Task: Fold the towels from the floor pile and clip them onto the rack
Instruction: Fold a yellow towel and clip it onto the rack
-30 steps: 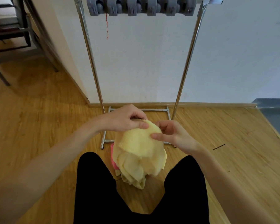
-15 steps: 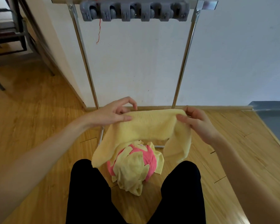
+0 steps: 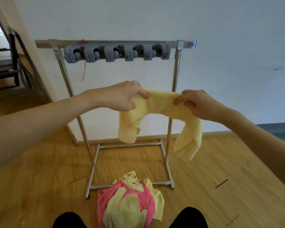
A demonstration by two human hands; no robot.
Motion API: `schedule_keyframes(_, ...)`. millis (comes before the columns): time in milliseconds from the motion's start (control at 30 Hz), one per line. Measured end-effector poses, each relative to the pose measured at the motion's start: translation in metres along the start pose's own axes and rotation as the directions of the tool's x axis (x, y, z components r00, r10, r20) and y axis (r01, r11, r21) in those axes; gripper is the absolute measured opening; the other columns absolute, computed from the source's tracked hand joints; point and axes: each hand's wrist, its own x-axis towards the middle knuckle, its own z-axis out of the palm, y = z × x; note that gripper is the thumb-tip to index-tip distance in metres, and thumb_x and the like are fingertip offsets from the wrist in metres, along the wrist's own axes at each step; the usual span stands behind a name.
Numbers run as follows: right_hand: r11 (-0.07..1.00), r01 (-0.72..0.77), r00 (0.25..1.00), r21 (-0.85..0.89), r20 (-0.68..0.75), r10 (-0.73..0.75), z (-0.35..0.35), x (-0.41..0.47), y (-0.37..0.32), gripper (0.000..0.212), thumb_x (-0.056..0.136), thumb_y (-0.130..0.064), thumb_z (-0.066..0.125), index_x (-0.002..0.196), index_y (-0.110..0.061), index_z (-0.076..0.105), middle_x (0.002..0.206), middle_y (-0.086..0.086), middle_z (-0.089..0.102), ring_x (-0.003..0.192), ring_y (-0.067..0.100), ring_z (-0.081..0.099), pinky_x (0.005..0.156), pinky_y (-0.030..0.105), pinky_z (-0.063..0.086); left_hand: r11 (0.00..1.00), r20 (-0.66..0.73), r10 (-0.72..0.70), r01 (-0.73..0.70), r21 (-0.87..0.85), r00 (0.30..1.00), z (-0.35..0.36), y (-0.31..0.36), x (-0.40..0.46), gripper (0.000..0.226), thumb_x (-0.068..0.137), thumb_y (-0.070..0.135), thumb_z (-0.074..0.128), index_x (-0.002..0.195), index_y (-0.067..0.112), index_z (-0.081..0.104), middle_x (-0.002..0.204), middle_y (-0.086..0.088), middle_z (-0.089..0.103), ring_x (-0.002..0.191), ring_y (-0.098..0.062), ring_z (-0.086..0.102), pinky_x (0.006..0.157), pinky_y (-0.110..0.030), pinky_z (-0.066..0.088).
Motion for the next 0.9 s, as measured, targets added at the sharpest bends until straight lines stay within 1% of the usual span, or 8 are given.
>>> schedule_keyframes(133,0.991,-0.017,0.972,-0.136,-0.235,-0.015,-0.038,0.04,0.023,0.041,0.086,0.009,0.04,0.109,-0.008,0.069,0.105,0.009,0.063,0.084,0.028,0.057,0.073,0.032,0.044,0.987,-0.283,0.027,0.019,0.16,0.959,-0.031,-0.002,0.044,0.051,0.084,-0.001,0.053,0.132,0.017,0.055,0.118,-0.007,0.05,0.112,-0.023,0.048,0.078,-0.021,0.029)
schedule_keyframes(200,0.98,-0.054,0.952,-0.193,-0.307,-0.008,-0.054,0.06,0.033,0.041,0.087,0.007,0.04,0.114,-0.007,0.066,0.112,0.014,0.061,0.095,0.036,0.059,0.08,0.04,0.049,0.958,-0.373,0.083,0.029,0.284,0.924,-0.043,-0.006,0.066,0.042,0.082,-0.005,0.048,0.121,0.008,0.058,0.108,-0.012,0.049,0.102,-0.031,0.05,0.072,-0.033,0.035)
schedule_keyframes(267,0.96,-0.113,0.932,-0.256,-0.363,0.013,-0.066,0.079,0.041,0.04,0.087,0.005,0.043,0.118,-0.009,0.064,0.117,0.014,0.057,0.097,0.039,0.058,0.08,0.045,0.05,0.928,-0.423,0.109,0.061,0.369,0.9,-0.053,-0.007,0.083,0.031,0.079,-0.01,0.044,0.107,0.0,0.054,0.097,-0.01,0.039,0.088,-0.032,0.047,0.062,-0.036,0.029)
schedule_keyframes(367,0.908,-0.22,0.896,-0.355,-0.442,0.045,-0.076,0.101,0.051,0.034,0.084,0.005,0.049,0.114,-0.008,0.06,0.115,0.011,0.052,0.092,0.036,0.055,0.072,0.04,0.05,0.914,-0.493,0.097,0.119,0.389,0.864,-0.062,-0.002,0.103,0.026,0.082,-0.006,0.048,0.107,0.0,0.049,0.099,-0.013,0.035,0.081,-0.027,0.037,0.061,-0.036,0.026)
schedule_keyframes(600,0.907,-0.251,0.861,-0.339,-0.507,0.049,-0.064,0.119,0.076,0.022,0.094,-0.005,0.041,0.111,-0.002,0.055,0.116,0.017,0.051,0.093,0.037,0.054,0.068,0.034,0.04,0.881,-0.613,0.067,0.242,0.407,0.787,-0.047,0.003,0.151,0.046,0.072,-0.013,0.064,0.112,0.003,0.047,0.121,-0.016,0.041,0.099,-0.031,0.045,0.063,-0.03,0.031)
schedule_keyframes(667,0.901,-0.263,0.86,-0.346,-0.508,0.055,-0.058,0.119,0.084,0.021,0.091,-0.003,0.047,0.11,-0.005,0.055,0.116,0.013,0.049,0.093,0.035,0.054,0.069,0.037,0.047,0.871,-0.633,0.047,0.279,0.405,0.773,-0.04,0.006,0.161,0.054,0.068,-0.017,0.061,0.116,0.002,0.045,0.125,-0.015,0.04,0.103,-0.03,0.044,0.064,-0.029,0.031)
schedule_keyframes(733,0.891,-0.276,0.862,-0.362,-0.503,0.063,-0.05,0.119,0.089,0.025,0.086,0.001,0.05,0.11,-0.006,0.053,0.118,0.012,0.047,0.093,0.034,0.054,0.069,0.039,0.05,0.867,-0.656,0.019,0.315,0.387,0.754,-0.033,0.011,0.171,0.059,0.068,-0.017,0.057,0.122,0.002,0.042,0.129,-0.015,0.038,0.106,-0.03,0.043,0.065,-0.029,0.031)
schedule_keyframes(900,0.923,-0.275,0.834,-0.27,-0.544,0.09,-0.028,0.124,0.088,0.036,0.084,0.007,0.044,0.118,-0.004,0.049,0.129,0.016,0.042,0.094,0.037,0.052,0.065,0.036,0.036,0.852,-0.731,-0.043,0.407,0.328,0.681,-0.01,0.024,0.195,0.077,0.071,-0.009,0.061,0.14,-0.001,0.026,0.139,-0.017,0.033,0.104,-0.029,0.045,0.065,-0.027,0.035)
